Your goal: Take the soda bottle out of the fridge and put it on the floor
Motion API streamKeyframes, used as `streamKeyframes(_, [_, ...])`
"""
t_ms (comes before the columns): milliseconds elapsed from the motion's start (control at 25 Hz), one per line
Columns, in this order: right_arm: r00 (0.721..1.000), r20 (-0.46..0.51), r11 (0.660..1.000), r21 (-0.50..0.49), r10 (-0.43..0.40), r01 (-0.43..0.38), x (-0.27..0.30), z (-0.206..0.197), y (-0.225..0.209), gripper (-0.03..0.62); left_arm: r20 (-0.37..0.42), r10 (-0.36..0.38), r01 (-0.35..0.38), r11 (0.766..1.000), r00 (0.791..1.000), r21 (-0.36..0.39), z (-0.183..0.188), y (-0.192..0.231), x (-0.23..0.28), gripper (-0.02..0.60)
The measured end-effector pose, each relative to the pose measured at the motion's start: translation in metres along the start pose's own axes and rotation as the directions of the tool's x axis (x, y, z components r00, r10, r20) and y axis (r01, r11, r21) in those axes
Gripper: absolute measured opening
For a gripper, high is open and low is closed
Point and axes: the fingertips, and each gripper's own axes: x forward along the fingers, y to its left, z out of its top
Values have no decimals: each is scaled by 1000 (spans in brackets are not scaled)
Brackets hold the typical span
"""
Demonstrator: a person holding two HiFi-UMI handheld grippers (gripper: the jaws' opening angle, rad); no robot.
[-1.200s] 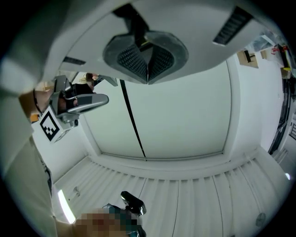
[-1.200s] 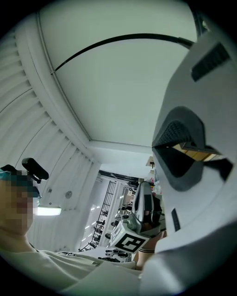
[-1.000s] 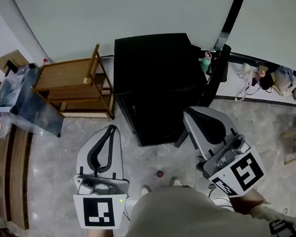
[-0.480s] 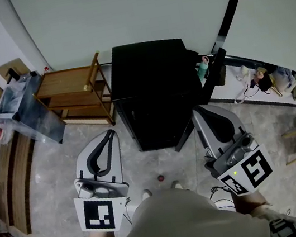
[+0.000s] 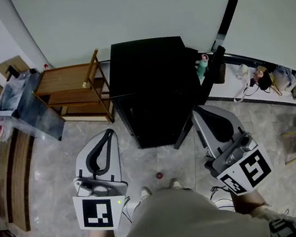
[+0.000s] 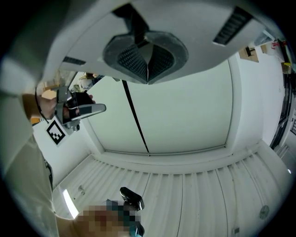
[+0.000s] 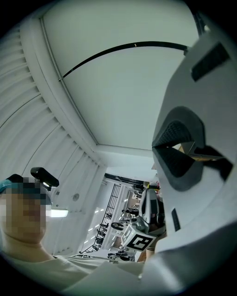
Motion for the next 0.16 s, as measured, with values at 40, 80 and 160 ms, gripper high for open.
streamKeyframes(40, [1000,1,1000,-7,1,-1,-1,1,1,-3,-4,0,0,1000,1000,1,-1,-1,0,8])
streamKeyframes(80, [1000,3,1000,-15,2,-2,-1,1,1,-5,-6,0,0,1000,1000,2,-2,-1,0,8])
streamKeyframes(160, [1000,8,1000,-30,4,-4,-1,2,3,-3,-10,2,-2,1000,1000,5,-4,-2,1,8])
